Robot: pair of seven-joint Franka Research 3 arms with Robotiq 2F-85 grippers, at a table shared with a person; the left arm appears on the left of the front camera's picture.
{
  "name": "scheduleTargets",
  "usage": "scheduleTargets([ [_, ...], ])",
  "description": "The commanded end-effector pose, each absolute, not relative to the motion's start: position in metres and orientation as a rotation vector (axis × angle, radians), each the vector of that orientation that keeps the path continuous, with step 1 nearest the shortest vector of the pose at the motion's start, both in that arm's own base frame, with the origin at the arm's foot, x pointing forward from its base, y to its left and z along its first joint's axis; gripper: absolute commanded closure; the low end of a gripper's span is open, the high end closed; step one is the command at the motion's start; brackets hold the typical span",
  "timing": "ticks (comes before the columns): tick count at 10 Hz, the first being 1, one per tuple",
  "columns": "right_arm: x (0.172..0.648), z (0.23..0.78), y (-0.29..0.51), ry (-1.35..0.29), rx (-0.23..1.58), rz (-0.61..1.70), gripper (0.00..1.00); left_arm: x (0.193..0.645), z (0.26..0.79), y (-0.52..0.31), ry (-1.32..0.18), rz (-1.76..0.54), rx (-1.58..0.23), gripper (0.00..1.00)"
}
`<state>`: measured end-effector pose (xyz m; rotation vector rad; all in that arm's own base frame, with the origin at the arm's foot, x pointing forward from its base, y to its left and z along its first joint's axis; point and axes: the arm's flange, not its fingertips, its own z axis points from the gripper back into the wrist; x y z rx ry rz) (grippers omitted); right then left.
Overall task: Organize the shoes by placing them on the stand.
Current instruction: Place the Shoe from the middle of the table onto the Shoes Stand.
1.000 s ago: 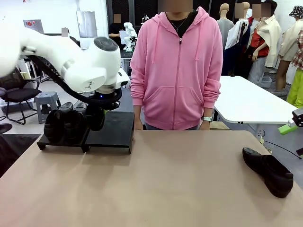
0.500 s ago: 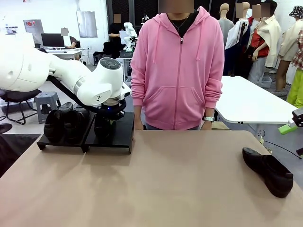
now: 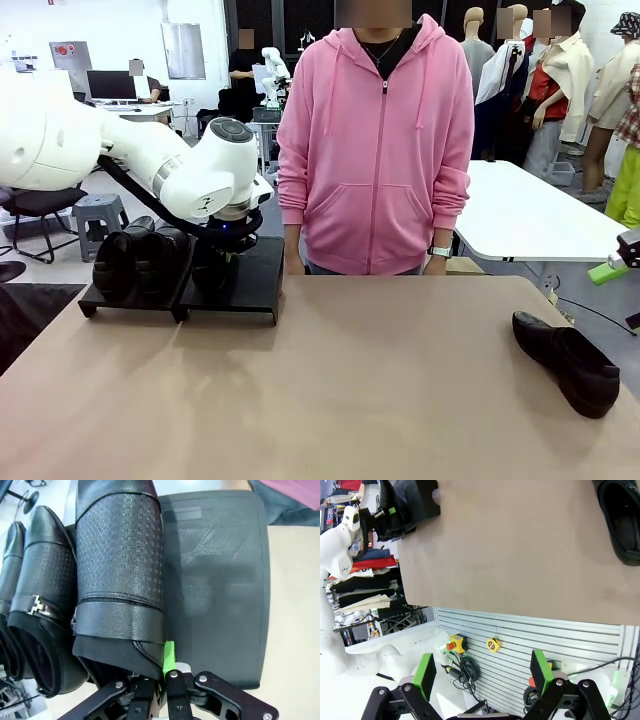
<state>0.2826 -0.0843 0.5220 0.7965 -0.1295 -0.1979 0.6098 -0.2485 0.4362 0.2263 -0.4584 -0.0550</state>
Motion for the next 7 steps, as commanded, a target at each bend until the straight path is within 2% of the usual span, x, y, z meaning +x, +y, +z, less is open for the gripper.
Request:
scheduleTargets([
  [1,0.282,0.522,-0.085,-0.14,0.813,-0.186,0.0,0.611,0.44,-0.247,-0.458,-0.068,0.251,0.58],
  [2,0.282,0.522,-0.085,-0.14,0.813,-0.186,0.0,0.611,0.439,-0.247,-0.456,-0.072,0.256,0.01],
  [5,0.282,0.522,-0.085,-0.14,0.813,-0.186,0.0,0.598,0.451,-0.247,-0.473,-0.065,0.265,0.0],
  [7,0.282,0.522,-0.085,-0.14,0.813,-0.186,0.0,0.548,0.496,-0.25,-0.478,-0.079,0.261,0.0],
])
